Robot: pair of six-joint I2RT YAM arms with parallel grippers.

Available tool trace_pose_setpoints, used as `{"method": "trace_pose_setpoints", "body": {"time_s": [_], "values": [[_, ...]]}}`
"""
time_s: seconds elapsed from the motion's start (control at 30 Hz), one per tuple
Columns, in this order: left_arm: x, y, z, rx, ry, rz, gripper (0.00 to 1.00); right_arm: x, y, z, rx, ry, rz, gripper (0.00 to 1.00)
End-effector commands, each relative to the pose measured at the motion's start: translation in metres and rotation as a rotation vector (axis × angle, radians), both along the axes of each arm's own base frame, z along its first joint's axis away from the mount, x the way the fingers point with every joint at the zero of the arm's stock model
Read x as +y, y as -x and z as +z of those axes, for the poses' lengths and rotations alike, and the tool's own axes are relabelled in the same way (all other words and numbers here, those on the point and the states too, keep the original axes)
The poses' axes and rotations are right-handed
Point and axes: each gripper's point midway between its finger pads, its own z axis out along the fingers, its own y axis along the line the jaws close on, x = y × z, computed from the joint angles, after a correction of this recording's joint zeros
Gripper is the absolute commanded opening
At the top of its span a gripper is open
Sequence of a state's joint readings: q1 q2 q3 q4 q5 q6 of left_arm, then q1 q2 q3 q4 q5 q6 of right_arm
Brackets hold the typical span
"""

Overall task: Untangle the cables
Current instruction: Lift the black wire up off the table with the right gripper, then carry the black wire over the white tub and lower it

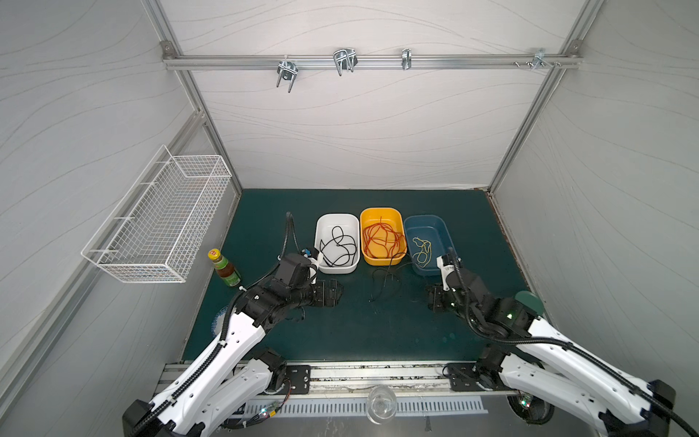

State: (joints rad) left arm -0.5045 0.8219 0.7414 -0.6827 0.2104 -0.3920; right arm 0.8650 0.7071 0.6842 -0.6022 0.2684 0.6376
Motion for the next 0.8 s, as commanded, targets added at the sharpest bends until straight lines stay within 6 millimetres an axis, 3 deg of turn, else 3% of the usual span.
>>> {"method": "trace_pose_setpoints", "body": {"time_s": [0.0,0.17,0.3,0.43,0.6,0.77], "values": [[-0.009,-0.002,0.017,-0.057,0.044,-0.044,1.00,-0.014,0.007,0.022,-0.046,0.054,0.019,0.00],[-0.022,0.006,0.039,-0.110,0.156,-0.099,1.00,0.007,0.013,0.078,-0.153,-0.055,0.154,0.00],[-0.023,0.014,0.060,-0.183,0.220,-0.118,1.00,0.025,0.006,0.103,-0.188,-0.084,0.203,0.00],[-0.017,0.019,0.074,-0.247,0.246,-0.105,1.00,0.053,-0.012,0.115,-0.187,-0.072,0.238,0.00],[-0.005,0.023,0.082,-0.279,0.222,-0.063,1.00,0.107,-0.040,0.120,-0.167,-0.089,0.312,0.00],[0.019,0.022,0.080,-0.264,0.109,0.027,1.00,0.159,-0.081,0.098,-0.122,-0.035,0.336,0.00]]}}
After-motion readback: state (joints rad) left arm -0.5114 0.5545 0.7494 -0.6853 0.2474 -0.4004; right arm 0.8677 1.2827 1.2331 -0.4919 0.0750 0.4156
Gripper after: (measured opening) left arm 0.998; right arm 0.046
